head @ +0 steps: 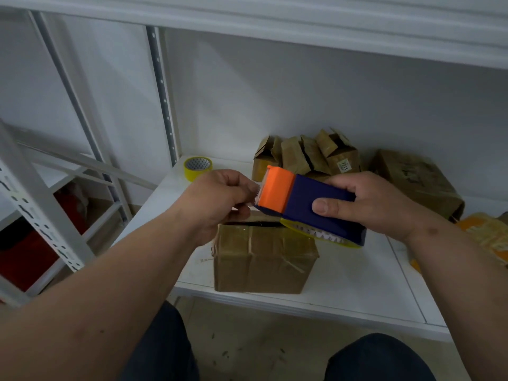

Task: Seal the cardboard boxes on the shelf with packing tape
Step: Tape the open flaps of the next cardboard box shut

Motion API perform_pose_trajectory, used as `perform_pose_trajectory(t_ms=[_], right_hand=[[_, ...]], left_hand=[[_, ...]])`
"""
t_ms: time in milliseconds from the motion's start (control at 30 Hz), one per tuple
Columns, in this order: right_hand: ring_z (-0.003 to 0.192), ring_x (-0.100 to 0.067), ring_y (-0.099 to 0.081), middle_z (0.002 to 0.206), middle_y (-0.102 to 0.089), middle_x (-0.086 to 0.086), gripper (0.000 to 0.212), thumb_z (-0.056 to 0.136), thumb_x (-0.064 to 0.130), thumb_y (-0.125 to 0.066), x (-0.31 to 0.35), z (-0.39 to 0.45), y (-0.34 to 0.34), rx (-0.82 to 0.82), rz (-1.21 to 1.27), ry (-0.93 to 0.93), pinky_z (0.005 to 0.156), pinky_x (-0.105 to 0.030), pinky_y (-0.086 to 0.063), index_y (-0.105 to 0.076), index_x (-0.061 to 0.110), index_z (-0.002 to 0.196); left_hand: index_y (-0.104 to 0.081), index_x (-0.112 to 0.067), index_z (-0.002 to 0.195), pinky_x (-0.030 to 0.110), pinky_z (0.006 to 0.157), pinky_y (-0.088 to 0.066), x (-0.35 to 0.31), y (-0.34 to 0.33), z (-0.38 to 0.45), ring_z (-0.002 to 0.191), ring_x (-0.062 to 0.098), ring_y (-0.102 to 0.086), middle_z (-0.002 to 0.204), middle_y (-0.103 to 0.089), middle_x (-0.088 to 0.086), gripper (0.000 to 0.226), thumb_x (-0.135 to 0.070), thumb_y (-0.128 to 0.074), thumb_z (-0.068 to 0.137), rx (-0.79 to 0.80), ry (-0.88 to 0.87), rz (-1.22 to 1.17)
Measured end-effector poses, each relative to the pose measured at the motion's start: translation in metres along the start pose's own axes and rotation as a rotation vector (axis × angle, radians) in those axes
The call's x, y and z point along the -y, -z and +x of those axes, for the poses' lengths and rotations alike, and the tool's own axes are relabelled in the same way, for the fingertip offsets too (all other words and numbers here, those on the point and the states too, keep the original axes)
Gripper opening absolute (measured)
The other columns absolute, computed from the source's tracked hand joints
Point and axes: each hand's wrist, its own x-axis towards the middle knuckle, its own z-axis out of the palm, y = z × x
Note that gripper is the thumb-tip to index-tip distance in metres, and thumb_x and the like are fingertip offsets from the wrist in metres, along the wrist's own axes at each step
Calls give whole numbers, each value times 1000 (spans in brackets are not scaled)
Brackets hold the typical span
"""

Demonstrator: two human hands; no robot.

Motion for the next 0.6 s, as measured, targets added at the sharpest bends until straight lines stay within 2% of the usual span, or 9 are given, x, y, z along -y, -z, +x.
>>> perform_pose_trajectory(t_ms=[67,167,300,433,600], right_hand=[[75,-12,-71,87,-75,2,42,67,54,-65,4,6,2,14,9,21,71,-34,-56,-70,24,96],[76,-12,-72,88,-75,3,48,66,57,-66,9,14,7,49,36,33,68,-30,-57,-70,22,100],[76,-15,-71,87,-75,0,79,47,81,-65,7,18,13,52,17,30,67,-31,-55,-71,21,99],[71,-24,-70,79,-73,-8,89,35,90,-64,-12,12,31,-3,-17,-50,63,-35,-50,-73,18,88],[72,-26,-72,80,-75,-8,97,23,90,-67,-19,7,43,62,-60,-195,66,-36,-50,-75,17,87]], left_hand=[[-66,-9,74,23,57,-53,-4,6,0,55,11,-55,64,-64,2,25,6,-55,90,-36,-14,-11],[-67,-8,74,26,60,-55,-6,11,-1,54,11,-54,62,-62,2,24,6,-56,90,-63,-17,-38],[-66,-6,75,24,55,-54,-10,30,2,48,10,-49,58,-56,4,20,7,-57,88,-163,8,-151],[-64,-5,77,20,48,-51,-11,73,10,42,8,-45,52,-52,2,13,1,-60,88,-300,46,-209],[-67,-3,77,19,47,-52,16,77,13,41,6,-46,54,-56,2,12,-1,-62,88,-296,150,-135]])
